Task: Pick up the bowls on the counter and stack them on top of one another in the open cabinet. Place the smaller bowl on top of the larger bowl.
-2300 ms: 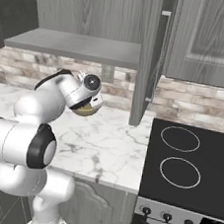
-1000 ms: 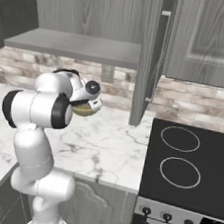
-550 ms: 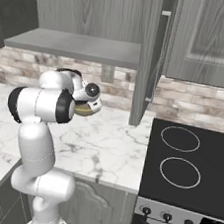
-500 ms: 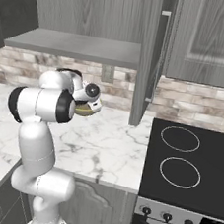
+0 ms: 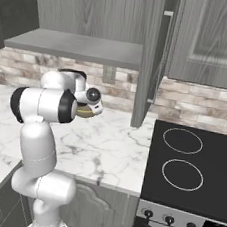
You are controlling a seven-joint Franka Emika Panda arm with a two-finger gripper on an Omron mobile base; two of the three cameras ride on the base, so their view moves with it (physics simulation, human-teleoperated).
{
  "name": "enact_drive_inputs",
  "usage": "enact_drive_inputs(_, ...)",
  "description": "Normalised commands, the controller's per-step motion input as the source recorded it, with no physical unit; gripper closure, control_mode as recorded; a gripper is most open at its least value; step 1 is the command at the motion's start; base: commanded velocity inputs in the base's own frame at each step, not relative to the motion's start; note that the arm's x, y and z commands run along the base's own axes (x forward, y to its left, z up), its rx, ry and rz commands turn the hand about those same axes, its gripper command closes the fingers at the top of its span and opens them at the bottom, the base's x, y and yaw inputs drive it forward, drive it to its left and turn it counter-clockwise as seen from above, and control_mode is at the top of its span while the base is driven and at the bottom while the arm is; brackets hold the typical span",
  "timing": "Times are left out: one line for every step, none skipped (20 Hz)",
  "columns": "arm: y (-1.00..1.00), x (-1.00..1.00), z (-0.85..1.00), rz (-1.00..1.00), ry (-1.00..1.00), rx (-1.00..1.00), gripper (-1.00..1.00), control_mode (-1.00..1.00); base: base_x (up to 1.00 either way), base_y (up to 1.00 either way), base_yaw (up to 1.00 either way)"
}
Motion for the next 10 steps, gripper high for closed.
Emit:
enact_drive_inputs(0.0, 0.05, -0.1, 0.0, -0.05, 0.0, 1.0, -1.0, 0.0, 0.0, 0.0)
enact_drive_inputs(0.0, 0.05, -0.07, 0.0, -0.04, 0.0, 1.0, -1.0, 0.0, 0.0, 0.0)
enact_drive_inputs(0.0, 0.0, -0.01, 0.0, -0.01, 0.0, 1.0, -1.0, 0.0, 0.0, 0.0)
enact_drive_inputs(0.0, 0.0, 0.0, 0.0, 0.0, 0.0, 1.0, -1.0, 0.0, 0.0, 0.0)
enact_drive_inputs(0.0, 0.0, 0.0, 0.0, 0.0, 0.0, 1.0, -1.0, 0.0, 0.0, 0.0)
enact_drive_inputs(0.0, 0.0, 0.0, 0.0, 0.0, 0.0, -1.0, -1.0, 0.0, 0.0, 0.0)
enact_drive_inputs(0.0, 0.0, 0.0, 0.0, 0.0, 0.0, -1.0, -1.0, 0.0, 0.0, 0.0)
enact_drive_inputs(0.0, 0.0, 0.0, 0.0, 0.0, 0.0, -1.0, -1.0, 0.0, 0.0, 0.0)
enact_drive_inputs(0.0, 0.0, 0.0, 0.0, 0.0, 0.0, -1.0, -1.0, 0.0, 0.0, 0.0)
enact_drive_inputs(0.0, 0.0, 0.0, 0.0, 0.0, 0.0, -1.0, -1.0, 0.0, 0.0, 0.0)
